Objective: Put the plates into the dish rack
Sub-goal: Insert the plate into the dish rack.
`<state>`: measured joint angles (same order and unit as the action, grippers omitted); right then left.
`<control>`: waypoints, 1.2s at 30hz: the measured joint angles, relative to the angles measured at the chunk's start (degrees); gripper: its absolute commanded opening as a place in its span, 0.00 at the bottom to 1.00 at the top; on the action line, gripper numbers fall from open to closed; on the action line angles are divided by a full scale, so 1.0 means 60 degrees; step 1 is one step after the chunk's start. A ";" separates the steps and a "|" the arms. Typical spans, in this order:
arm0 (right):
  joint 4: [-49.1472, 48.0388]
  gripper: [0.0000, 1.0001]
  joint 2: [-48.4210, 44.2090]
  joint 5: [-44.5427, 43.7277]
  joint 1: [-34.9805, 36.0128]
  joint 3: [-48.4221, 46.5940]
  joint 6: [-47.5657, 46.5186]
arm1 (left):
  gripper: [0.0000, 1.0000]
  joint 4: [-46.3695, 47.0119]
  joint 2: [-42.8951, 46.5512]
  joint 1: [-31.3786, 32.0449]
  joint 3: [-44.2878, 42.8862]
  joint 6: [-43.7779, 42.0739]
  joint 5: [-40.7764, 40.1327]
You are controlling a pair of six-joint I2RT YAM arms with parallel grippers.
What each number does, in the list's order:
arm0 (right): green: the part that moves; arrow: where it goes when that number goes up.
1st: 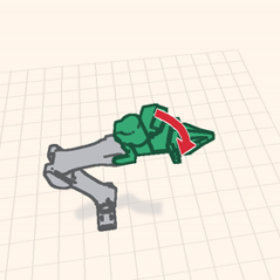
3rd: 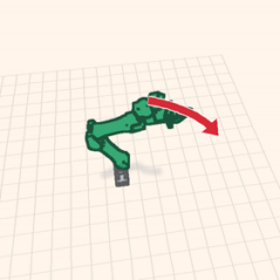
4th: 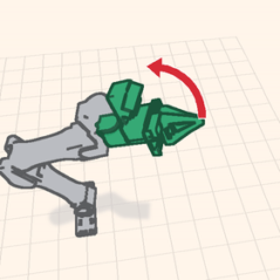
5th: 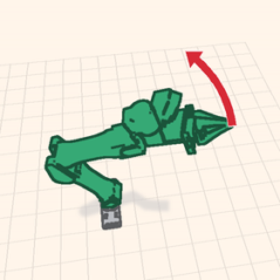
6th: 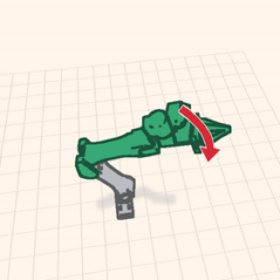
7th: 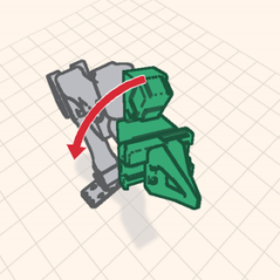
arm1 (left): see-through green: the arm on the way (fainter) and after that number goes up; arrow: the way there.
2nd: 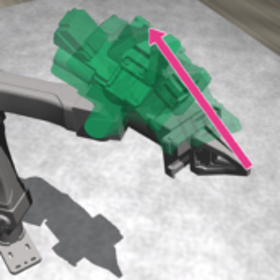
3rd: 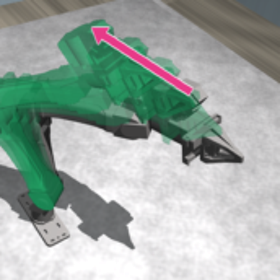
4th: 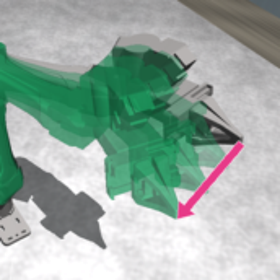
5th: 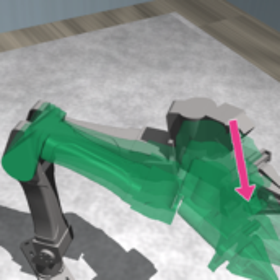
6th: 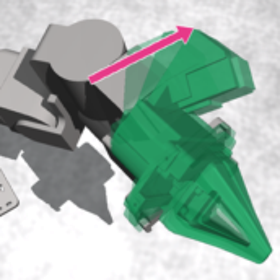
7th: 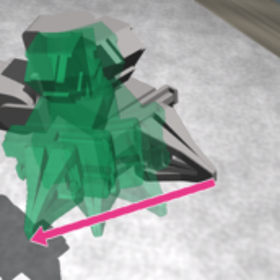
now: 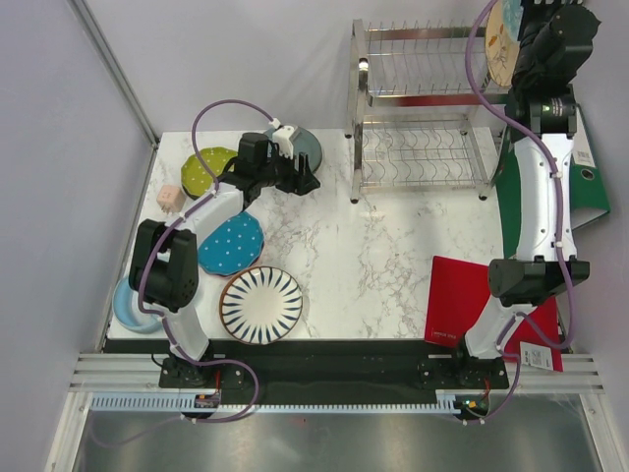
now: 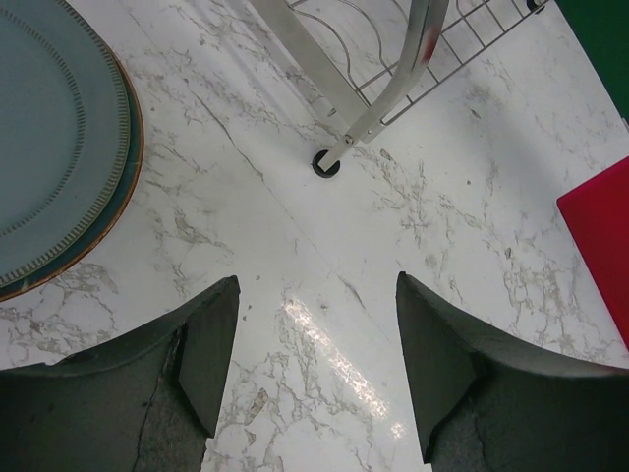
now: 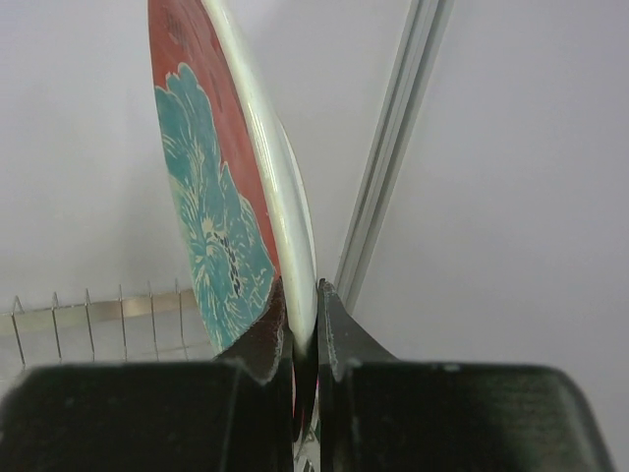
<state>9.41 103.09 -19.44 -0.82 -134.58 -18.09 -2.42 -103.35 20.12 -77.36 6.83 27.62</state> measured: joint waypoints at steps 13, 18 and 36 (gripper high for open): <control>0.1548 0.00 0.0120 -0.0397 0.0466 0.0663 -0.0182 | 0.72 0.0430 -0.0033 0.0000 0.0149 0.0583 -0.0018; 0.1610 0.00 0.0339 -0.0630 0.0466 0.0663 -0.0204 | 0.72 0.0433 -0.0036 0.0000 0.0149 0.0608 -0.0015; 0.1107 0.00 0.0973 -0.0838 0.0543 0.0047 -0.0787 | 0.73 0.0503 -0.0499 0.0000 0.0138 0.0608 0.0178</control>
<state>16.05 108.92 -24.47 2.44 -134.30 -22.81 0.60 -106.34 20.12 -76.53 10.48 28.69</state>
